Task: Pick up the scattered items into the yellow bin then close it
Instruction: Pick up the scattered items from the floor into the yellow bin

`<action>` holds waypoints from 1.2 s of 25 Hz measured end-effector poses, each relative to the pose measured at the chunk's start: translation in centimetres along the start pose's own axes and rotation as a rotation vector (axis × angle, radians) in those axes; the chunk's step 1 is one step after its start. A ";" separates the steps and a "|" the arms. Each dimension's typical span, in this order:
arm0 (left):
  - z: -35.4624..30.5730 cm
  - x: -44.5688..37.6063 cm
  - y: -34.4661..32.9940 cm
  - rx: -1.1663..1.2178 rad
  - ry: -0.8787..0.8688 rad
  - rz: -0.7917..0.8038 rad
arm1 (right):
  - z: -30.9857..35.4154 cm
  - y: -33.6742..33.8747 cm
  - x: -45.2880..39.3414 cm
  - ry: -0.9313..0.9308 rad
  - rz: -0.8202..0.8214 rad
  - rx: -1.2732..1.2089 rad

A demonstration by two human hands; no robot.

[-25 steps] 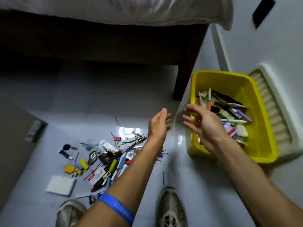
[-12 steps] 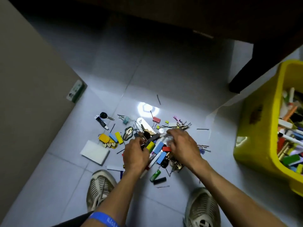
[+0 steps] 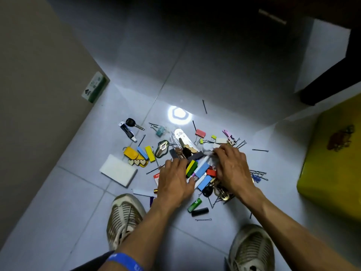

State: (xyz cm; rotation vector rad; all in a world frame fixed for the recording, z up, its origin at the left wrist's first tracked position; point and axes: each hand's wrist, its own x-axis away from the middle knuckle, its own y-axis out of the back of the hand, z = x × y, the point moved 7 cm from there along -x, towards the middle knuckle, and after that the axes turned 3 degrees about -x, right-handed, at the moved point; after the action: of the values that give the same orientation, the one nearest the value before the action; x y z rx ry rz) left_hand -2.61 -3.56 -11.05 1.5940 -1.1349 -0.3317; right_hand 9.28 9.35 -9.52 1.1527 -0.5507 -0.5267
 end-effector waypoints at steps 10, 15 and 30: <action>1.0 -1.2 2.1 0.505 0.243 -0.012 | 5.3 -1.6 4.1 0.343 0.215 0.055; 3.1 -0.5 1.6 1.061 0.607 0.044 | 5.3 -2.6 4.5 0.367 0.239 0.152; 0.9 -1.2 0.4 0.159 0.238 0.043 | 6.3 -2.8 4.9 0.429 0.106 0.299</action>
State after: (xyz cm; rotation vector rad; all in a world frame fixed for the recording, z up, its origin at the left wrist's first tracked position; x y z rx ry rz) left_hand -4.01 -3.14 -11.40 1.6943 -1.0296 -0.0209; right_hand 8.59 0.96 -9.56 1.4630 -0.3204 -0.0962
